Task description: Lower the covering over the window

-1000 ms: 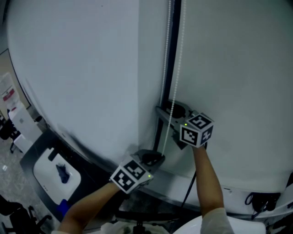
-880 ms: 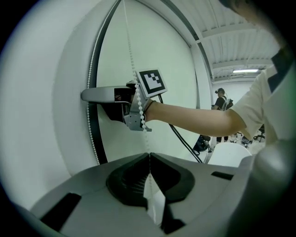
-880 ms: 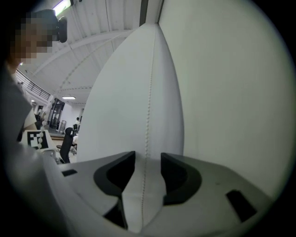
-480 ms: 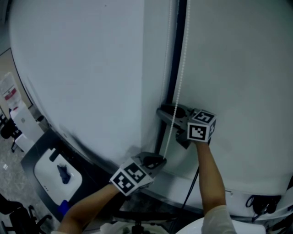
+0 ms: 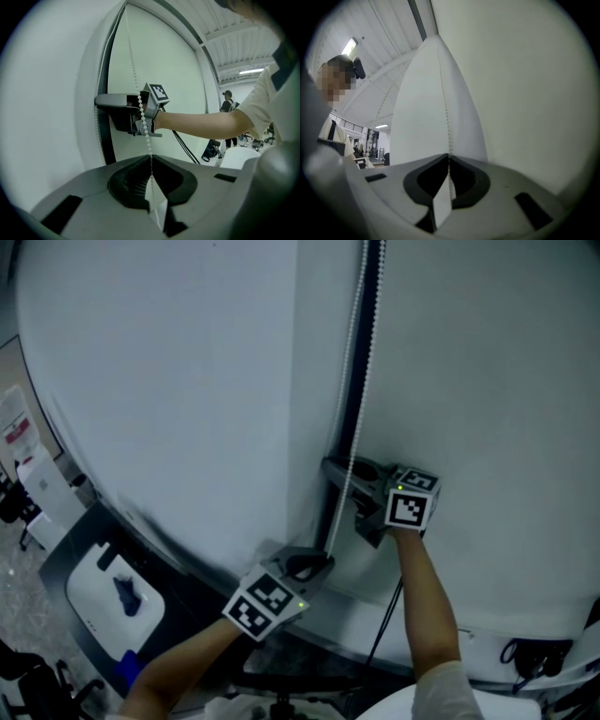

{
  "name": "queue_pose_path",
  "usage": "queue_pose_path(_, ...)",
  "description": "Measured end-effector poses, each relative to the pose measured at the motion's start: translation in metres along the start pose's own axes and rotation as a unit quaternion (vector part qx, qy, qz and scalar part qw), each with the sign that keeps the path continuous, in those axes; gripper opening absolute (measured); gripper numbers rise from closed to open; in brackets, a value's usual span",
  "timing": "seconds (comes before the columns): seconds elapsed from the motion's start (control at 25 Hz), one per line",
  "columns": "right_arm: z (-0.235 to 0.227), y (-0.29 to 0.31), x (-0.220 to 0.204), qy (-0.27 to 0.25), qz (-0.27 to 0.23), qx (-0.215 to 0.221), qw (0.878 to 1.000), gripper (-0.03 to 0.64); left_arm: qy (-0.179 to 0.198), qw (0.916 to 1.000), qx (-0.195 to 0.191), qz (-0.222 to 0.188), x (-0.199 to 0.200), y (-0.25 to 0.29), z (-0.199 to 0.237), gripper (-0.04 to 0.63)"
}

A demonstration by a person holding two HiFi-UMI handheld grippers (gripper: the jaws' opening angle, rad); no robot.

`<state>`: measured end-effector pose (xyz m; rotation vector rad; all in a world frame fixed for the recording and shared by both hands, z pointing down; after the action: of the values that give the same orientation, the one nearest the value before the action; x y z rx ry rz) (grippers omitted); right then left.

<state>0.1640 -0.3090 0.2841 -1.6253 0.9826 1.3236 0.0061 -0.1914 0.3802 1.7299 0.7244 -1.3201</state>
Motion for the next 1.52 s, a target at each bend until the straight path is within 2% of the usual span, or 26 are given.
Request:
queue_pose_path(0.28, 0.014, -0.010, -0.001, -0.031, 0.010, -0.045, 0.998, 0.023, 0.004, 0.9993, 0.035, -0.013, -0.001, -0.008, 0.003, 0.029)
queue_pose_path(0.48, 0.026, -0.037, -0.001, -0.040, 0.002, -0.077, 0.996, 0.023, -0.029, 0.9973, 0.058, -0.034, 0.006, -0.012, 0.003, 0.029)
queue_pose_path(0.68, 0.042, -0.054, 0.001, -0.053, 0.003, -0.099, 0.994, 0.023, -0.061, 0.9915, 0.081, -0.081, 0.028, -0.019, 0.004, 0.029)
queue_pose_path(0.88, 0.055, -0.067, 0.001, -0.061, 0.001, -0.117, 0.991, 0.023, -0.093, 0.9798, 0.104, -0.144, 0.056, -0.032, 0.008, 0.031)
queue_pose_path(0.96, 0.062, -0.071, 0.001, -0.063, -0.002, -0.119, 0.991, 0.023, -0.088, 0.9767, 0.106, -0.165, 0.069, -0.036, 0.008, 0.031)
queue_pose_path(1.12, 0.076, -0.074, 0.002, -0.072, -0.004, -0.113, 0.991, 0.023, -0.054, 0.9755, 0.101, -0.188, 0.098, -0.030, 0.007, 0.031)
queue_pose_path(1.24, 0.087, -0.073, 0.002, -0.080, -0.003, -0.103, 0.991, 0.023, -0.032, 0.9765, 0.094, -0.191, 0.119, -0.019, 0.010, 0.097)
queue_pose_path(1.4, 0.099, -0.069, 0.004, -0.095, 0.009, -0.089, 0.991, 0.023, -0.023, 0.9788, 0.073, -0.190, 0.138, -0.007, 0.012, 0.118)
queue_pose_path(1.52, 0.105, -0.069, 0.004, -0.104, 0.018, -0.086, 0.991, 0.023, -0.014, 0.9770, 0.078, -0.198, 0.147, -0.006, 0.013, 0.118)
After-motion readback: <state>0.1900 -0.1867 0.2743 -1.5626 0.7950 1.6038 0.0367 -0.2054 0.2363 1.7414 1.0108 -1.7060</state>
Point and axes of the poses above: the fingertips, and each gripper's own axes: y forward along the fingers, z to its left, x out of its top, the point moved 10 cm from there along -y, backward along the fingers, and after that the axes turned 4 degrees about x, right-handed, at the moved point
